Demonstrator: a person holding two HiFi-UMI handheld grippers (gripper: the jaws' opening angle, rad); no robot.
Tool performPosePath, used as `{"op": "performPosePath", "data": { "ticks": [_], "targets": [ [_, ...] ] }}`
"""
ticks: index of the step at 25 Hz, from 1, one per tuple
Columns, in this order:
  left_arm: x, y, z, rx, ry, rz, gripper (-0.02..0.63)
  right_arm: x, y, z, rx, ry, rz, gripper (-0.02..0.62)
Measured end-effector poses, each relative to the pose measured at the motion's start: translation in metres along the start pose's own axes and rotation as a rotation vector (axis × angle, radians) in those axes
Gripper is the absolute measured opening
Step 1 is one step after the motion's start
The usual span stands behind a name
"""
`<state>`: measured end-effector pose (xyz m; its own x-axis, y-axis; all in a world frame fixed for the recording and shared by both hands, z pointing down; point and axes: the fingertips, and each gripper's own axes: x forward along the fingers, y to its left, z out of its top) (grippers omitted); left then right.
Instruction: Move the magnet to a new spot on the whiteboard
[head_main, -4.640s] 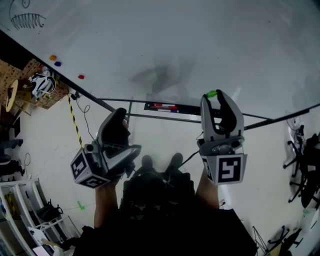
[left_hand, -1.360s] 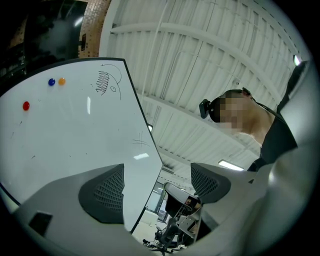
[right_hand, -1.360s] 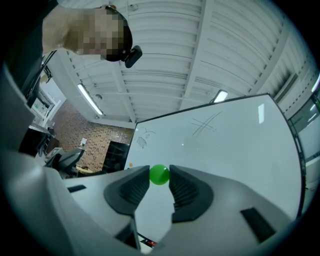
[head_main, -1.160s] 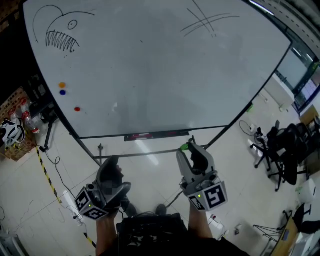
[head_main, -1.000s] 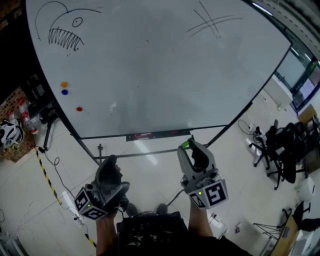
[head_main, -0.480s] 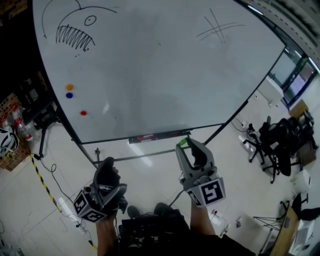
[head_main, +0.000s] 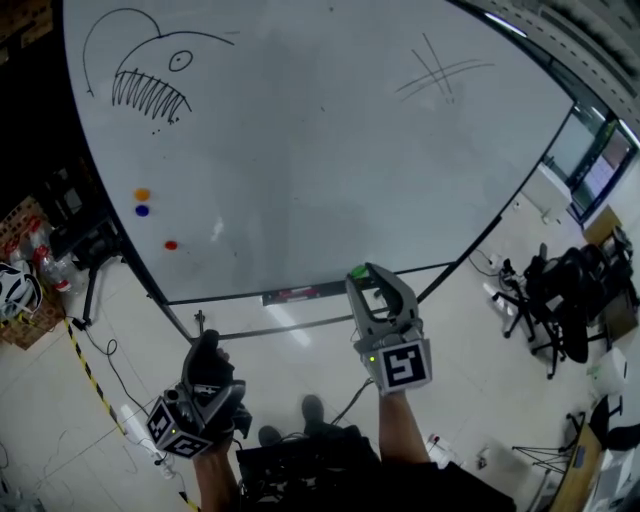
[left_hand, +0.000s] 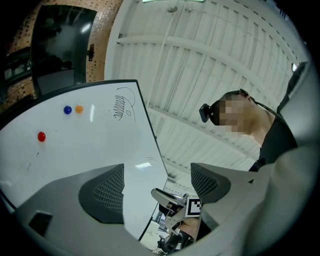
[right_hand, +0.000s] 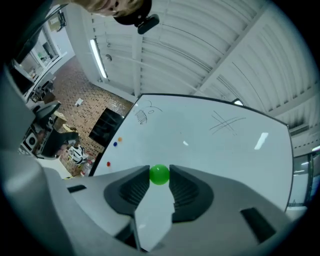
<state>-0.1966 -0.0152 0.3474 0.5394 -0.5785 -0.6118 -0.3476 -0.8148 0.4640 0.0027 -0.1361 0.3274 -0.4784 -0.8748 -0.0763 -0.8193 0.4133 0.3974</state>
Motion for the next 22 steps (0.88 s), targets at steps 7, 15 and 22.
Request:
{"op": "performPosePath", "data": {
  "ticks": [7, 15, 22],
  "targets": [
    [0.031, 0.02, -0.008, 0.111, 0.026, 0.051, 0.414, 0.045, -0.024, -0.043, -0.013, 0.048, 0.004, 0.14],
    [0.069, 0.039, -0.016, 0.163, 0.027, 0.1, 0.414, 0.091, -0.061, -0.083, -0.01, 0.066, -0.011, 0.14],
    [0.093, 0.051, -0.021, 0.198, 0.035, 0.127, 0.414, 0.121, -0.076, -0.106, -0.046, 0.068, -0.01, 0.14]
  ]
}}
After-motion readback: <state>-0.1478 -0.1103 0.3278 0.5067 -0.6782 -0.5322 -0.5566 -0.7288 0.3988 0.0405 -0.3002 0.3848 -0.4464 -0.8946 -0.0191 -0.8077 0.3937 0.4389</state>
